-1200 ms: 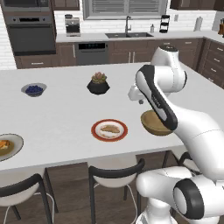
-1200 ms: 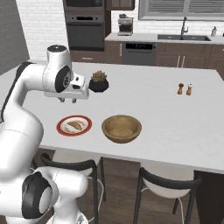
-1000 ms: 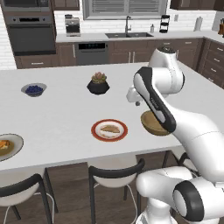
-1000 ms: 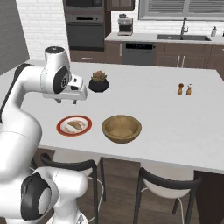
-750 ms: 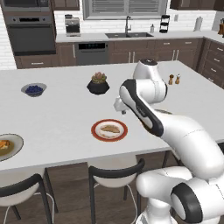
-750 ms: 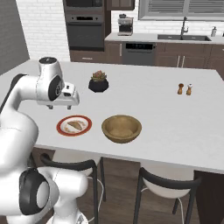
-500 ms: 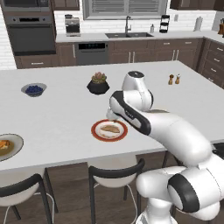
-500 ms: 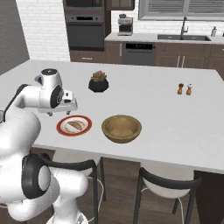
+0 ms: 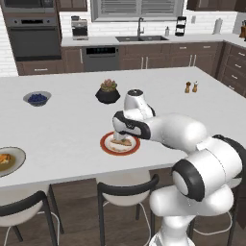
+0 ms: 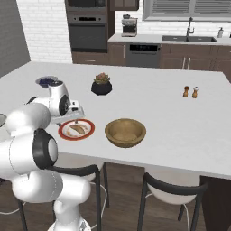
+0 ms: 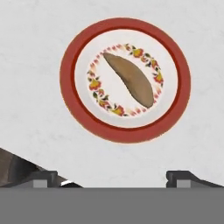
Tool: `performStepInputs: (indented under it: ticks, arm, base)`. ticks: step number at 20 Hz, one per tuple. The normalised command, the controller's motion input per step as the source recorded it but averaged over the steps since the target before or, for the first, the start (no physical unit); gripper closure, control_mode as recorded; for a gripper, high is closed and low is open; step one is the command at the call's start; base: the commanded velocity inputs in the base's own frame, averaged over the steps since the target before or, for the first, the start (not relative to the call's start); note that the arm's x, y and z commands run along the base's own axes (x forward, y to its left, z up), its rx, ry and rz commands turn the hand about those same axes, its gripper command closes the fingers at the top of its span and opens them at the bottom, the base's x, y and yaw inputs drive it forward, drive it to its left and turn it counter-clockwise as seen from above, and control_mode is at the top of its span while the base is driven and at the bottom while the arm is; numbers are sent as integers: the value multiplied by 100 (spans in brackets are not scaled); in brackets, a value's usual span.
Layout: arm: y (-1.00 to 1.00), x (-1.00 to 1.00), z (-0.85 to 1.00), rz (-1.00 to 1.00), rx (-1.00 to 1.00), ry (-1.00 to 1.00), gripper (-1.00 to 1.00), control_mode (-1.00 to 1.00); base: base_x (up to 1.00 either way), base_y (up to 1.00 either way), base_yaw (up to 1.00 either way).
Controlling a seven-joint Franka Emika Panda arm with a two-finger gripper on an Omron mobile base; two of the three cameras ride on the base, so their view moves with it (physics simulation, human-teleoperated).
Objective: Pick the chicken drumstick and sweet potato from their plates and place them in the bowl. Then put the bowl in the fridge.
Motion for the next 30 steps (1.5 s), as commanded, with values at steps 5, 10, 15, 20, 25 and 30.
performStepInputs:
  ticks: [5,10,15,20,25,30]
  arm:
    - [0,49,-44,0,0,0,-100,-100]
    - [0,46,-45,0,0,0,-100,-100]
    - [0,47,-29,0,0,0,-100,-100]
    - [0,44,-40,0,0,0,-100,-100]
    - [0,37,-44,0,-1,0,-100,-100]
    - [0,23,-21,0,0,0,100,-100]
  base:
    - [0,0,0]
    - [0,0,0]
    - [0,0,0]
    - [0,0,0]
    - [0,0,0]
    - [0,0,0]
